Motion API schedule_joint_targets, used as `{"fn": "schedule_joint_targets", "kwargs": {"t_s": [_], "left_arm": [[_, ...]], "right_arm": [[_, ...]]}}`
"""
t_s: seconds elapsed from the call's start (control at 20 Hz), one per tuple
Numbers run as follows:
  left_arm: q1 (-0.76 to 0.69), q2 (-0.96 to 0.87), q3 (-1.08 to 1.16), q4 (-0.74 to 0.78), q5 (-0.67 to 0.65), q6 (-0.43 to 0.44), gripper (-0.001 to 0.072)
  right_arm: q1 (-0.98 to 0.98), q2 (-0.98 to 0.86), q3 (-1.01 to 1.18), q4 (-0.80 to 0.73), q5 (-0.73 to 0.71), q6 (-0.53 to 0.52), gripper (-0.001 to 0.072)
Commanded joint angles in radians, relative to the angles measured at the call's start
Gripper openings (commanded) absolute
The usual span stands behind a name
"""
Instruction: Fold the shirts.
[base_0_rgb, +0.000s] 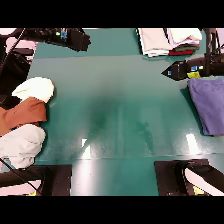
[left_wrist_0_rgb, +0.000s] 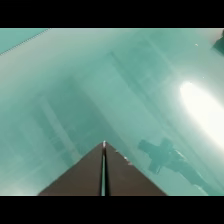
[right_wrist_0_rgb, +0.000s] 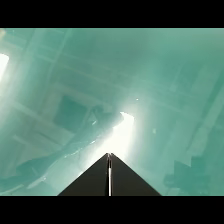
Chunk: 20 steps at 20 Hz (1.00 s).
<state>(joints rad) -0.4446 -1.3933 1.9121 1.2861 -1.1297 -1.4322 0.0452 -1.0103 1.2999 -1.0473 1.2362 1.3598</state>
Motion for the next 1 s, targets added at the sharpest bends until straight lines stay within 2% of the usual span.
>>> {"fn": "schedule_joint_targets", "kwargs": {"t_s": [0.0,0.4,0.6,0.65,0.75,0.85,0.95], "left_arm": [[0.0,0.0,0.0,0.0,0.0,0.0,0.0023],[0.0,0.0,0.0,0.0,0.001,0.0,0.0023],[0.0,0.0,0.0,-0.013,0.069,-0.006,0.0023],[0.002,0.0,0.001,0.018,0.101,0.005,0.0023],[0.043,0.002,0.001,0.167,0.035,-0.015,0.0023],[0.144,0.0,-0.008,0.32,-0.081,-0.054,0.0023],[0.286,0.0,-0.064,0.346,-0.111,-0.061,0.0023]], "right_arm": [[0.001,0.001,0.001,-0.001,0.001,0.0,0.002],[0.001,0.001,0.001,0.0,0.0,0.001,0.002],[0.001,0.001,0.001,0.0,0.0,0.001,0.002],[0.001,0.001,0.001,0.0,0.0,0.001,0.002],[0.001,0.001,0.001,0.0,-0.001,0.001,0.002],[0.001,0.001,0.001,0.0,-0.002,0.001,0.002],[0.001,0.0,0.001,0.0,-0.008,0.001,0.002]]}}
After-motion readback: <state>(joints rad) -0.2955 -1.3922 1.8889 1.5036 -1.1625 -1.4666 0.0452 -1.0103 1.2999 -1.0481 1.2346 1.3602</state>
